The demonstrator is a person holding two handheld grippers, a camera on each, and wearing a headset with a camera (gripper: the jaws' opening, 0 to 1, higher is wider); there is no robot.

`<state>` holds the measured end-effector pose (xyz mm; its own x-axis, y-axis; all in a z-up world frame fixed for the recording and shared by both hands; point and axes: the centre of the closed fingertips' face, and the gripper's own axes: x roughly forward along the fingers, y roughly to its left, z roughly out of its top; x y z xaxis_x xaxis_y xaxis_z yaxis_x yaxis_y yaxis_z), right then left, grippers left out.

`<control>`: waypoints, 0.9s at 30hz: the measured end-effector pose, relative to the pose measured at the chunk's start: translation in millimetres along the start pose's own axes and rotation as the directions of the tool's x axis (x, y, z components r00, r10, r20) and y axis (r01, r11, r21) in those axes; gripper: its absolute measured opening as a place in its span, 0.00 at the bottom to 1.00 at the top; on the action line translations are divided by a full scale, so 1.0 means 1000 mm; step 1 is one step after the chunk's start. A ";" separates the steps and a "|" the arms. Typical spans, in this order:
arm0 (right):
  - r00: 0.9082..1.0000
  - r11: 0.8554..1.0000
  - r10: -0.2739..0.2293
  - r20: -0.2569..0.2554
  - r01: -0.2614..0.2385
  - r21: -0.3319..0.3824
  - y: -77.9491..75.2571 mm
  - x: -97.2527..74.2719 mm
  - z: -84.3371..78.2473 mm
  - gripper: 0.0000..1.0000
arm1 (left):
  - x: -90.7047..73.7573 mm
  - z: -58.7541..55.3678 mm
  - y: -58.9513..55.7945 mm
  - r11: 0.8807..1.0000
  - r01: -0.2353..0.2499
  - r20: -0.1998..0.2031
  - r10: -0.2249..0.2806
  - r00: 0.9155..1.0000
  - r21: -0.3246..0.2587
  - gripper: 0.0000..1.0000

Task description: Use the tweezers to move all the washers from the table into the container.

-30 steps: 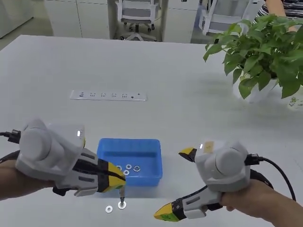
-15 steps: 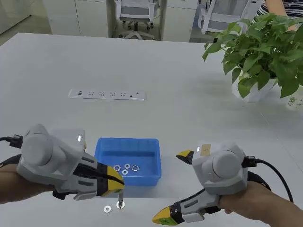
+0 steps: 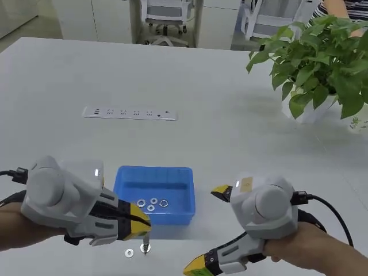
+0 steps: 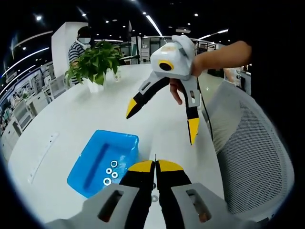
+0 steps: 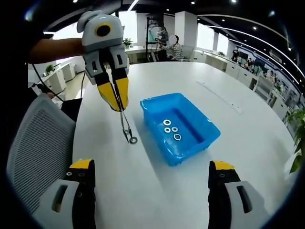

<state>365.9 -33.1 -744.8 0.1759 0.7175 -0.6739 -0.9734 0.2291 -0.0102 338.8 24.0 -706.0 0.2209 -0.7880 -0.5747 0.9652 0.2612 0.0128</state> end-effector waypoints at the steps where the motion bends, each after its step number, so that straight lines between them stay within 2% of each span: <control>1: 1.000 1.000 0.005 0.002 -0.005 -0.004 0.001 0.001 0.001 0.99 | 0.000 0.000 0.000 1.000 0.001 0.000 -0.001 1.000 0.001 0.05; 14: 0.997 0.995 0.077 0.024 -0.075 -0.061 0.013 0.012 0.012 0.89 | 0.000 0.002 -0.003 1.000 0.008 -0.009 -0.008 1.000 0.021 0.05; 20: 0.990 0.983 0.139 0.039 -0.133 -0.128 0.021 0.020 0.021 0.80 | 0.003 0.004 -0.004 0.999 0.022 -0.009 -0.022 1.000 0.028 0.05; 27: 0.980 0.962 0.199 0.024 -0.190 -0.195 0.030 0.030 0.031 0.65 | 0.003 0.004 -0.004 0.999 0.031 -0.017 -0.031 0.999 0.029 0.05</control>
<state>346.3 15.7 -742.8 -0.0176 0.7644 -0.6445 -0.9987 -0.0444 -0.0254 336.3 18.2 -704.6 0.1886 -0.7858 -0.5890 0.9753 0.2199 0.0190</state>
